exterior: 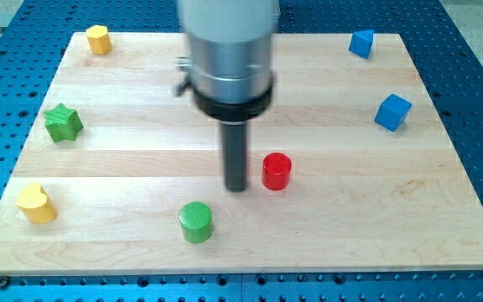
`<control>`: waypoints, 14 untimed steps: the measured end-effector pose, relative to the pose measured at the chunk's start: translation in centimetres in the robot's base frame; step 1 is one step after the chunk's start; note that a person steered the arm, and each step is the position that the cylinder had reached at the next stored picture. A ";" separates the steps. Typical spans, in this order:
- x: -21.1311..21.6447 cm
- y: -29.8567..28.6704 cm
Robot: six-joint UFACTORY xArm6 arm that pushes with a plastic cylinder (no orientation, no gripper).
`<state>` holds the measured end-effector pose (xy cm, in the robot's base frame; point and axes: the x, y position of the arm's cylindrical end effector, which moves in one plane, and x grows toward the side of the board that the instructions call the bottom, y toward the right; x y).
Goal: Slide the red circle and the yellow heart slightly to the right
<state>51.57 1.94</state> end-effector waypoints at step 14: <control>5.5 -21.1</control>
<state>57.11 -19.19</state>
